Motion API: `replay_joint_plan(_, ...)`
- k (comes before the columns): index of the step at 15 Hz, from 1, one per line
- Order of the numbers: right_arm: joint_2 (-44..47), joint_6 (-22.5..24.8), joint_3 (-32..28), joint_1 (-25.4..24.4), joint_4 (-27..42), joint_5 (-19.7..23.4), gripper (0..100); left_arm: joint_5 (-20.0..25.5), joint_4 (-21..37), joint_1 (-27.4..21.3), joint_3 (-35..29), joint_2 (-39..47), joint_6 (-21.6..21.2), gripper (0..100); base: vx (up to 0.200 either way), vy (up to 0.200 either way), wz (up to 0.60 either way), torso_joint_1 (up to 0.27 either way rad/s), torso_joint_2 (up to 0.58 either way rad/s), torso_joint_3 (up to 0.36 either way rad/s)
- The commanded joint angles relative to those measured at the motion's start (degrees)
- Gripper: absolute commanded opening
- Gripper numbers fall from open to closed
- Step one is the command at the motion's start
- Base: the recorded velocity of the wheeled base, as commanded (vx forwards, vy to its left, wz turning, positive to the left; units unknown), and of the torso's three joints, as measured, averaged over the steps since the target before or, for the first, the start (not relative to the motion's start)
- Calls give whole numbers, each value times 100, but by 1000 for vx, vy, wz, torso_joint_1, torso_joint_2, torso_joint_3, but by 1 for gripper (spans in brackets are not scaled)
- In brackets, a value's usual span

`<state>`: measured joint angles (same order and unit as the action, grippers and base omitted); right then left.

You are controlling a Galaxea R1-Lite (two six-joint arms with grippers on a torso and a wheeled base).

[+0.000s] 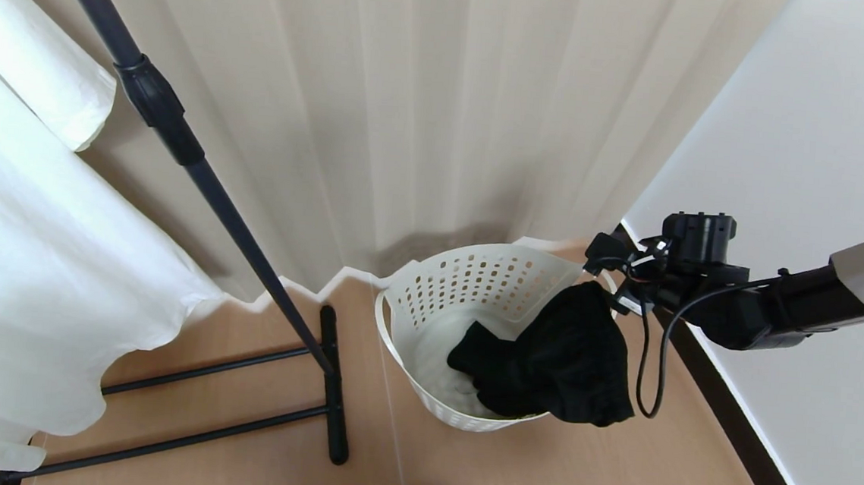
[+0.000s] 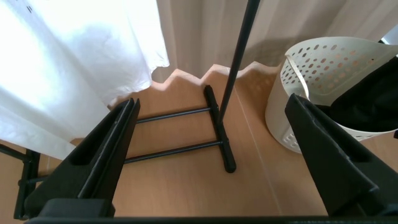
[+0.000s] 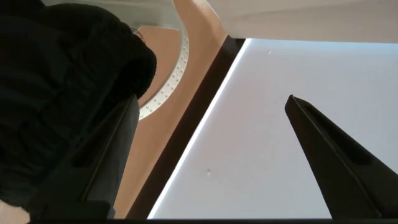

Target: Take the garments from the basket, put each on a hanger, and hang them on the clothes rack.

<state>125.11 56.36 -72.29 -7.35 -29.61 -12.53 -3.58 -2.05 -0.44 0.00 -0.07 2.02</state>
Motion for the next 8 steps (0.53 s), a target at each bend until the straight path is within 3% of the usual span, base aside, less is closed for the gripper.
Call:
replay_joint_plan(1,382,-2,-268,76,-1,14,100,-2,3,0,0,7,0,100,0,0,0,0,0,0)
replay_joint_plan(8,760,-283,-778,173,-1,49,100,-2,-6,0,0,7,0,100,0,0,0,0,0,0)
